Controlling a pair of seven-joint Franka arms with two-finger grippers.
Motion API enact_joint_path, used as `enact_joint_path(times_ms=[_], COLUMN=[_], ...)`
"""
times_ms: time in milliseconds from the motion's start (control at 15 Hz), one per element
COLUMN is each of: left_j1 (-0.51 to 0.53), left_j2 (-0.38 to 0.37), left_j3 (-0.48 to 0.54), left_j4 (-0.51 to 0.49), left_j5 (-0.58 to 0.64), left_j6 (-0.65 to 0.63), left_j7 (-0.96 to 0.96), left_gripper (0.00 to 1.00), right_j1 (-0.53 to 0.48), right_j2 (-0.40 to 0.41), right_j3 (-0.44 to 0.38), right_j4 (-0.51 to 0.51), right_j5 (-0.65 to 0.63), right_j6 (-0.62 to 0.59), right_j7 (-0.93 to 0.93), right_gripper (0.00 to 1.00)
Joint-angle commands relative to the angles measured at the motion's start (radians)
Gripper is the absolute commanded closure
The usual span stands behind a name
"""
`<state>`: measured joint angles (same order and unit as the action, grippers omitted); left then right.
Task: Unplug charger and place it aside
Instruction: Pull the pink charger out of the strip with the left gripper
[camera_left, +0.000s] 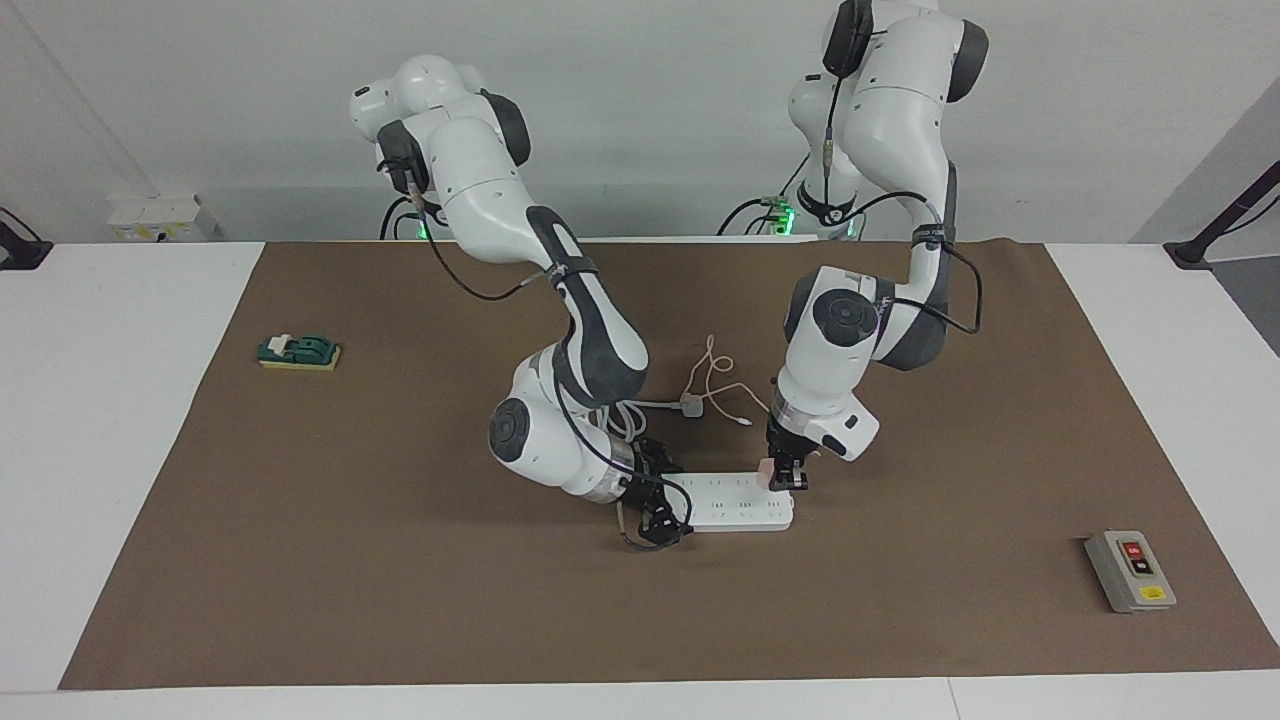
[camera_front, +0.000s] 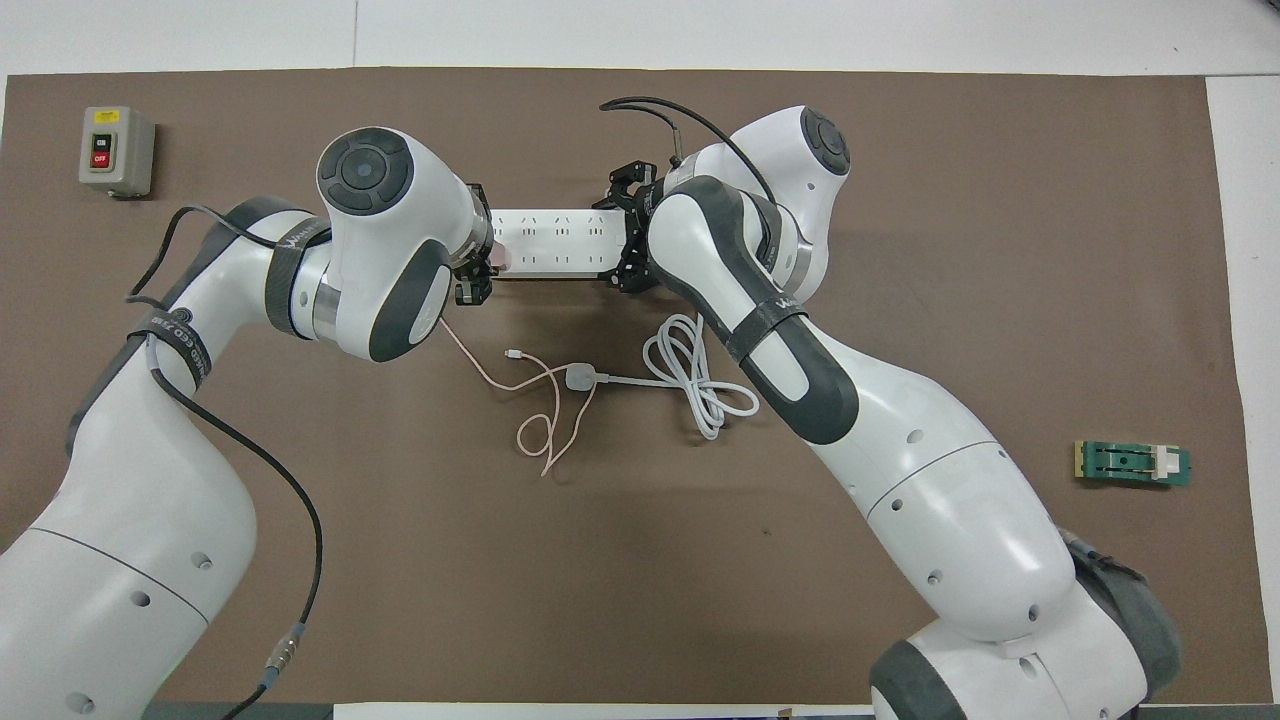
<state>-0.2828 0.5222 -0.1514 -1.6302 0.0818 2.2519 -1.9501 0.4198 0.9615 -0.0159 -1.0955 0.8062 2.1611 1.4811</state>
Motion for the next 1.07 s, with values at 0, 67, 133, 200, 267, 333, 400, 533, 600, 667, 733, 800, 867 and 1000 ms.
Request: enact_joint_path(times_ms=[0, 67, 133, 200, 267, 333, 400, 533, 600, 667, 733, 800, 867, 1000], left_j1=[-0.013, -0.013, -0.013, -0.012, -0.010, -0.009, -0.007, 0.004, 0.007, 0.022, 0.040, 0.048, 0.060, 0.105], left_j2=[-0.013, -0.013, -0.013, -0.014, -0.014, -0.013, -0.013, -0.017, -0.022, -0.027, -0.039, -0.059, -0.083, -0.126], left_j3=[0.013, 0.013, 0.013, 0.013, 0.013, 0.013, 0.013, 0.013, 0.013, 0.013, 0.012, 0.010, 0.009, 0.003], left_j4=[-0.019, -0.017, -0.017, -0.017, -0.011, 0.001, 0.018, 0.056, 0.078, 0.094, 0.105, 0.105, 0.104, 0.101], left_j5=[0.027, 0.027, 0.029, 0.036, 0.039, 0.041, 0.041, 0.042, 0.042, 0.042, 0.042, 0.039, 0.030, 0.018], left_j6=[0.011, 0.017, 0.021, 0.018, 0.014, 0.003, -0.021, -0.079, -0.107, -0.132, -0.156, -0.166, -0.175, -0.256], left_j7=[-0.026, -0.026, -0.026, -0.024, -0.023, -0.020, -0.016, -0.010, -0.007, -0.004, 0.002, 0.008, 0.029, 0.123], left_gripper=[1.00, 1.00, 1.00, 1.00, 1.00, 1.00, 1.00, 1.00, 1.00, 1.00, 1.00, 1.00, 1.00, 1.00], right_j1=[0.011, 0.013, 0.013, 0.013, 0.013, 0.013, 0.013, 0.013, 0.013, 0.013, 0.013, 0.013, 0.013, 0.013], right_j2=[0.025, 0.025, 0.023, 0.025, 0.023, 0.025, 0.025, 0.023, 0.025, 0.023, 0.023, 0.025, 0.023, 0.025], right_j3=[-0.001, -0.001, -0.001, -0.001, -0.001, -0.001, -0.001, -0.001, -0.001, -0.001, -0.001, -0.001, -0.001, -0.001], right_j4=[0.026, 0.026, 0.026, 0.025, 0.025, 0.025, 0.026, 0.025, 0.025, 0.026, 0.026, 0.026, 0.026, 0.025], right_j5=[-0.004, -0.004, -0.002, -0.002, -0.002, -0.002, -0.002, -0.001, -0.001, -0.001, -0.001, -0.001, -0.001, -0.001], right_j6=[0.023, 0.032, 0.036, 0.036, 0.036, 0.036, 0.036, 0.034, 0.036, 0.036, 0.036, 0.036, 0.036, 0.036], right_j7=[-0.039, -0.039, -0.039, -0.039, -0.038, -0.039, -0.039, -0.038, -0.038, -0.038, -0.038, -0.038, -0.038, -0.038], right_gripper=[0.70, 0.70, 0.70, 0.70, 0.70, 0.70, 0.70, 0.70, 0.70, 0.69, 0.69, 0.69, 0.69, 0.68])
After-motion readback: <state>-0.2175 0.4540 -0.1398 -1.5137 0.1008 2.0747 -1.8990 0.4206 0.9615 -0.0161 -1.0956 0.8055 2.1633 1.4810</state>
